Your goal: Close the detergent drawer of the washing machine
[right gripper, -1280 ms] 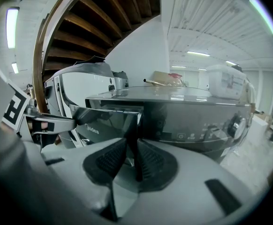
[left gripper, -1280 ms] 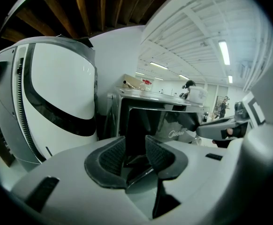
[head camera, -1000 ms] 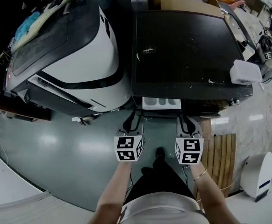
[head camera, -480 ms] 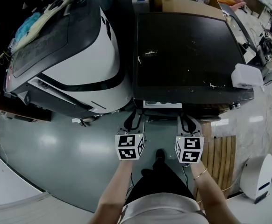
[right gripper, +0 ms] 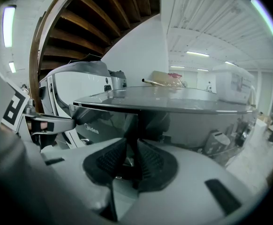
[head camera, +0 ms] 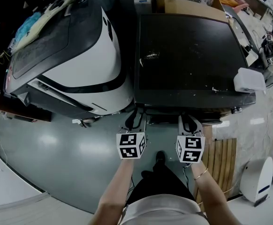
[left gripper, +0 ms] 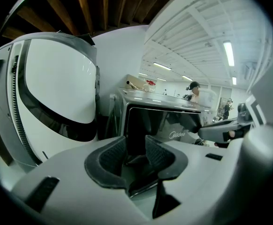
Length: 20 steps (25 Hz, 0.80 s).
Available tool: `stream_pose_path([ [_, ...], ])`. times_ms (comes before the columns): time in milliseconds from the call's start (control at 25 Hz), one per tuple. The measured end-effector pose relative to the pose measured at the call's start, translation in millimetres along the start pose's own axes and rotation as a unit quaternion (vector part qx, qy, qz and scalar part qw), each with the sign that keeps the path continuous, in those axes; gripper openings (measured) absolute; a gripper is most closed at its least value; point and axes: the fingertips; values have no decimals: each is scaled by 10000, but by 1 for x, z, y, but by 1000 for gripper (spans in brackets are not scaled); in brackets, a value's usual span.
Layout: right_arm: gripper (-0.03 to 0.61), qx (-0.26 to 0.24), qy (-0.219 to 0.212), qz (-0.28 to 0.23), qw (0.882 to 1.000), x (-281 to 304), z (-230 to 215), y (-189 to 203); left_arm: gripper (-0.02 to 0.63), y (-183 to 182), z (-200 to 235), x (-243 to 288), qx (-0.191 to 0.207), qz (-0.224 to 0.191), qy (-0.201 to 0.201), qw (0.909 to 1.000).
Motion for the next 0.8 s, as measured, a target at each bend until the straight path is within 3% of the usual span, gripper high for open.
stream_pose_path([
  [800,77,-121,-96,48,9999,7,-2,-5,123,-4,2,6,-46,76,-124,9999],
])
Point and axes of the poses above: the fingertips, and each gripper's own axes: x forward along the fingers, z to its left, y out of its underside, and after that the axes turned 1 degree about -y, right-handed
